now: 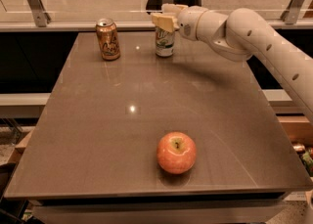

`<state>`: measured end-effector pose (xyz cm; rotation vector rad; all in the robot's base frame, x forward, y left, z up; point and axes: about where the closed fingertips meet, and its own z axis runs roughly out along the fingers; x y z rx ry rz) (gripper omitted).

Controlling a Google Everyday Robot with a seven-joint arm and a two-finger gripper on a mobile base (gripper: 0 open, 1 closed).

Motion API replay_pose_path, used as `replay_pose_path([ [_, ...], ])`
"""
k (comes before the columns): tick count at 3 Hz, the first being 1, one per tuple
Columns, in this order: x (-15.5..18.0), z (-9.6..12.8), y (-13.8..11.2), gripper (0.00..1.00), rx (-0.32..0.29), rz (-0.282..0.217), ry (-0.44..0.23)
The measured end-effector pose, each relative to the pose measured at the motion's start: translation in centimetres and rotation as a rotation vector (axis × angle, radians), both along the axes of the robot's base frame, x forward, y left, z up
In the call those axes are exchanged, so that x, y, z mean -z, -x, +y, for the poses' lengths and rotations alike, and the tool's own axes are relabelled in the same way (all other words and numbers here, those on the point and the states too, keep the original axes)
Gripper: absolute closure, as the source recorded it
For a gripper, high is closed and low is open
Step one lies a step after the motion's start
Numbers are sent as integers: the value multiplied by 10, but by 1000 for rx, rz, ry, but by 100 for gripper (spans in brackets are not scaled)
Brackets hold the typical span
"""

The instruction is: Pick 7up can

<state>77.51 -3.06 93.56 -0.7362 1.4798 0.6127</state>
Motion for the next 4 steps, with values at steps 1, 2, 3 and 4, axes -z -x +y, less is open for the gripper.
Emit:
replay_pose_path([
  [1, 0, 4, 0, 87, -5, 0, -1],
  [2, 0, 6, 0, 100, -9, 1, -1],
  [3, -7, 8, 3, 100, -11, 7, 3],
  [4, -27, 9, 10, 100, -14, 24, 6],
])
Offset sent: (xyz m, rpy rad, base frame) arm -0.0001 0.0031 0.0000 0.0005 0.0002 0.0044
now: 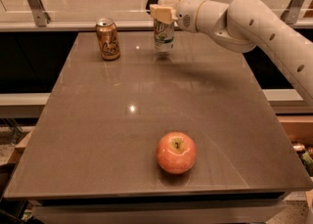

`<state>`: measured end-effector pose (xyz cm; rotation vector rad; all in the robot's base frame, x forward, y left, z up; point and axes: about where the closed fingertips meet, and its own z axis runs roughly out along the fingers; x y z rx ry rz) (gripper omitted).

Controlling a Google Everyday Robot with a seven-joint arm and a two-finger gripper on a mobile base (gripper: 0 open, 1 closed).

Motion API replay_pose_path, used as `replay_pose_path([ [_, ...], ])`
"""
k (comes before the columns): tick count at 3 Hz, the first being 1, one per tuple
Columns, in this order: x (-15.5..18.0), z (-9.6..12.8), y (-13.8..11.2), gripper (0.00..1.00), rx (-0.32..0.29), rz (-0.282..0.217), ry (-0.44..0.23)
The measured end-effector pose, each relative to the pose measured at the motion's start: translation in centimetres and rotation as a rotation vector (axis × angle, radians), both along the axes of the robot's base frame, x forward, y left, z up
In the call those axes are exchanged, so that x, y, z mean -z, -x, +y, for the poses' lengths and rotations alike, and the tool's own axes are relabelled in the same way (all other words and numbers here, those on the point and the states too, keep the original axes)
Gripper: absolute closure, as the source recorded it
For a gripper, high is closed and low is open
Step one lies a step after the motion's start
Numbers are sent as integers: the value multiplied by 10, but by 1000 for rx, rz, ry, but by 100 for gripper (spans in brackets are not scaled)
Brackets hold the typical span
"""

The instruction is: Pick 7up can

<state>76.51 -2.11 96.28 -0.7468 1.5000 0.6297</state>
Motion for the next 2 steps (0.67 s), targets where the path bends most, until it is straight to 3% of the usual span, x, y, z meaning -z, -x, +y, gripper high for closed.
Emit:
replay_pose_path([
  [2, -62, -2, 25, 100, 18, -4, 1],
])
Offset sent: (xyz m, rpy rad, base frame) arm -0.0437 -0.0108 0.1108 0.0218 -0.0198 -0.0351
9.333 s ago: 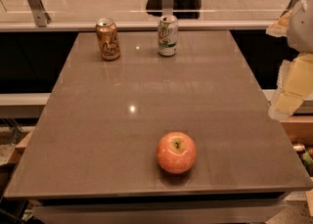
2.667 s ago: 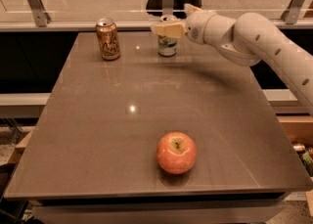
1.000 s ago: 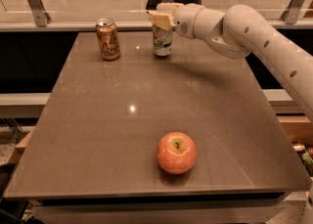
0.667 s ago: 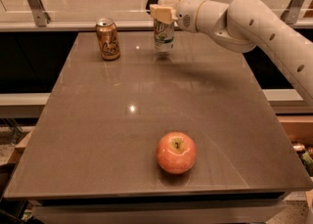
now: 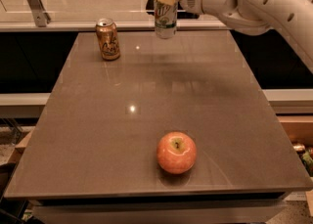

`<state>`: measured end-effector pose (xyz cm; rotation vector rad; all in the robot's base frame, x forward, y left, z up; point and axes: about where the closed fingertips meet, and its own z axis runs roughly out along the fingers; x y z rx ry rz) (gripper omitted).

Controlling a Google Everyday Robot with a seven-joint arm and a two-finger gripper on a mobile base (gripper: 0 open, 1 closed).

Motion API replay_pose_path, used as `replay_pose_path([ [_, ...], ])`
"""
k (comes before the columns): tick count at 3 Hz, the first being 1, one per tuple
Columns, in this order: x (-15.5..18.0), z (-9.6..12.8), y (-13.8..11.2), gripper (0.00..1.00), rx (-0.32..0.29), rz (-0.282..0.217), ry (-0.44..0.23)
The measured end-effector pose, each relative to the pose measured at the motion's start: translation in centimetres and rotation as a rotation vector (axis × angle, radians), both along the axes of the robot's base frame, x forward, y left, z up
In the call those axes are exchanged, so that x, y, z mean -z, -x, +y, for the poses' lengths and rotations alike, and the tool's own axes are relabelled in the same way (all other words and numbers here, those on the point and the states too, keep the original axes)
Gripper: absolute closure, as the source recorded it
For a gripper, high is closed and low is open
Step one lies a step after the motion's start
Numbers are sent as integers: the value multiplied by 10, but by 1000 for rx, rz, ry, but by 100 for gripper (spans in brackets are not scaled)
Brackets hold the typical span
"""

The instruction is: Pick 7up can

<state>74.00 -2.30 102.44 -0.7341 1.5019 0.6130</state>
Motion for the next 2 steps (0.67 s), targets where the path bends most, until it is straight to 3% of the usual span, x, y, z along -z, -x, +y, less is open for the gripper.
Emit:
replay_pose_path([
  [1, -41, 0, 12, 100, 9, -36, -12],
  [2, -41, 0, 12, 100, 8, -36, -12],
])
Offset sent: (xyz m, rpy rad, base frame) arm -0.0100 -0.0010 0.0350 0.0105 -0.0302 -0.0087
